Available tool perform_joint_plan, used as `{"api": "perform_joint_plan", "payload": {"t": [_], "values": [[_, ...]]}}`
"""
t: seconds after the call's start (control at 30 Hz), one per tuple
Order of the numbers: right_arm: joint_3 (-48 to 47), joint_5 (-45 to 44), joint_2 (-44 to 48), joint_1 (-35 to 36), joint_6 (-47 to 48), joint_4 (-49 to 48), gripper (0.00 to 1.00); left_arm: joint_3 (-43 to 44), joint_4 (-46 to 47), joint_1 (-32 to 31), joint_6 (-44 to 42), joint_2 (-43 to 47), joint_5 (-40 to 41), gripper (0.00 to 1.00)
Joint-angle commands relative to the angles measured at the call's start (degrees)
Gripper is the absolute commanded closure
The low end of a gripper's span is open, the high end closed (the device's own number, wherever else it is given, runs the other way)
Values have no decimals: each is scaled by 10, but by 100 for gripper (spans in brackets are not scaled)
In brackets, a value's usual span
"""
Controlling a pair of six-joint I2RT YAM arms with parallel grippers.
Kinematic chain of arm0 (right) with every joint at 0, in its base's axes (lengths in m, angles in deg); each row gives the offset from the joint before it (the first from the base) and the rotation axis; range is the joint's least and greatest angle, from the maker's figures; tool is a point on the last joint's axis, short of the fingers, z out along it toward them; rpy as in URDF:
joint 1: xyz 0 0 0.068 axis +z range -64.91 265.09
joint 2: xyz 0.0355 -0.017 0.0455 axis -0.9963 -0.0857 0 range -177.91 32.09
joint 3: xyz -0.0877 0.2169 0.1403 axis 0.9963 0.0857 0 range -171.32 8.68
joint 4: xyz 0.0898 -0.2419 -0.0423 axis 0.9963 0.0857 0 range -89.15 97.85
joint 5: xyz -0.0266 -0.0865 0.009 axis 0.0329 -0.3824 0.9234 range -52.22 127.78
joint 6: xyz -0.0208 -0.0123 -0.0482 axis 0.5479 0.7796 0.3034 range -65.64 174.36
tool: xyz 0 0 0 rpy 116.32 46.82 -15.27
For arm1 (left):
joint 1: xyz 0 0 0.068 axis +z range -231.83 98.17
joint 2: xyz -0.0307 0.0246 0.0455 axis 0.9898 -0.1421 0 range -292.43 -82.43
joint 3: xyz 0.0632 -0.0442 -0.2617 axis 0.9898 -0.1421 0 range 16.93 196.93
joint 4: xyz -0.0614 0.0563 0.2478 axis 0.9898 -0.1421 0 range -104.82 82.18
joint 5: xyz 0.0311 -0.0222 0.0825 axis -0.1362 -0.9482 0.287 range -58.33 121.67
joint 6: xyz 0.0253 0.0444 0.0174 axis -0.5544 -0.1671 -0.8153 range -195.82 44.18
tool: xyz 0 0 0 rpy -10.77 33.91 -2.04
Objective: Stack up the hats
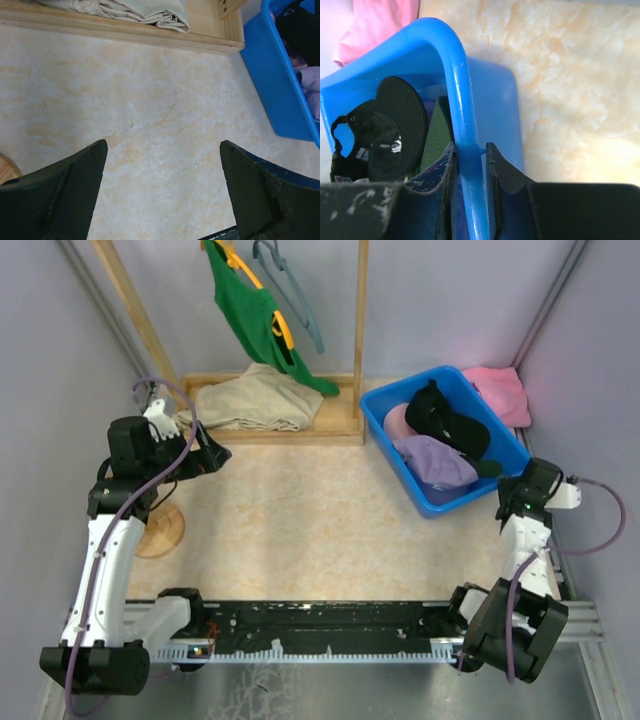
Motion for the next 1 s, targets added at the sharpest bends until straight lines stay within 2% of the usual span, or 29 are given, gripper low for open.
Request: {"api": "perform_joint_plan", "payload": {"t": [0.0, 0.23, 0.4, 0.53, 0.67, 0.73, 0.83, 0.97], "values": [[4, -52, -26, 62, -157, -45, 100, -7, 0, -1, 7, 12, -1, 1], [-11, -110, -114, 179, -313, -88, 100, 2, -3, -2, 14, 12, 6, 1], [-38, -134, -181, 231, -402, -117, 100, 11, -8, -2, 16, 11, 12, 1], [-88, -140, -232, 271, -407, -118, 100, 12, -6, -1, 20, 8, 17, 1], [-100, -135, -247, 276, -384, -127, 100, 15, -9, -1, 21, 4, 21, 1], [-98, -143, -236, 276, -359, -128, 88, 19, -11, -2, 21, 4, 28, 1], [-103, -152, -209, 274, -296, -125, 62, 23, -17, -2, 18, -2, 38, 1], [-102, -161, -155, 274, -192, -128, 36, 13, -23, -1, 28, -8, 75, 1]]}}
